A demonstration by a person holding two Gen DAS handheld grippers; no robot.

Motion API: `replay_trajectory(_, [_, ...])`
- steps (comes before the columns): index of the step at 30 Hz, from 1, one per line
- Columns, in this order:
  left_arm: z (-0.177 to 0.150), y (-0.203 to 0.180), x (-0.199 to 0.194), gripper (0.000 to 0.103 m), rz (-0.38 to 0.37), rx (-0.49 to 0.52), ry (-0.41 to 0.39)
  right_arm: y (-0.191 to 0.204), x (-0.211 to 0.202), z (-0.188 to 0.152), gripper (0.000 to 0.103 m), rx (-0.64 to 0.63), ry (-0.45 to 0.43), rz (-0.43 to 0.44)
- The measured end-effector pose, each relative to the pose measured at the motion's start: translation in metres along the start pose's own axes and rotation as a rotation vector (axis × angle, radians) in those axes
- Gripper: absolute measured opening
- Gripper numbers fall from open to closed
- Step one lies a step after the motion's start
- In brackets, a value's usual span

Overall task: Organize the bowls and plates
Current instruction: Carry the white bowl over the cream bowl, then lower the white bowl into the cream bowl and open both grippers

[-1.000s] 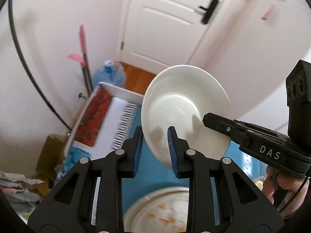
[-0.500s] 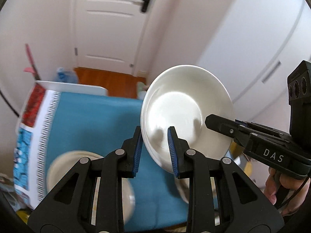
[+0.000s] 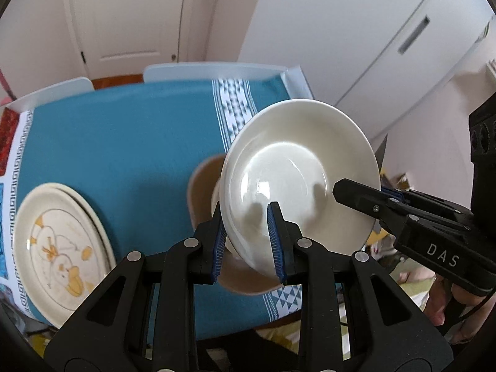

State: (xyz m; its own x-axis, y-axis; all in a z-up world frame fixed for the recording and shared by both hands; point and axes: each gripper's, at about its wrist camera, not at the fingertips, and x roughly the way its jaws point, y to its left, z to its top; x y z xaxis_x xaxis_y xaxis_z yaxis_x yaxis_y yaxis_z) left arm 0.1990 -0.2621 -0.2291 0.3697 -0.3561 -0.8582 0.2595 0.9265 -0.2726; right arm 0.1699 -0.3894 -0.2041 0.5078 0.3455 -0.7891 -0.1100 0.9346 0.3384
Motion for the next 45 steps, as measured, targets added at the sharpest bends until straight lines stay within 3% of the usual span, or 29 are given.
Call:
replay_trajectory(12, [-0.010,-0.005,0.038,0.023,0.078,0.099,0.118,-0.015,0.019,-0.020,0.015,0.032,-0.012,-0.082])
replay_trajectory(29, [-0.005,-0.017,0.051,0.024,0.230,0.287,0.173,-0.005,0.029,-0.031,0.015,0.108,-0.030,-0.193])
replay_trajectory(39, [-0.002,-0.013,0.044,0.024,0.203,0.275,0.167,-0.006,0.023,-0.030,0.016,0.143,-0.031,-0.178])
replay_trajectory(45, [0.007,-0.009,0.014,0.024,0.181,0.234,0.091,-0.007,-0.004,-0.024,0.016,0.130,-0.071,-0.109])
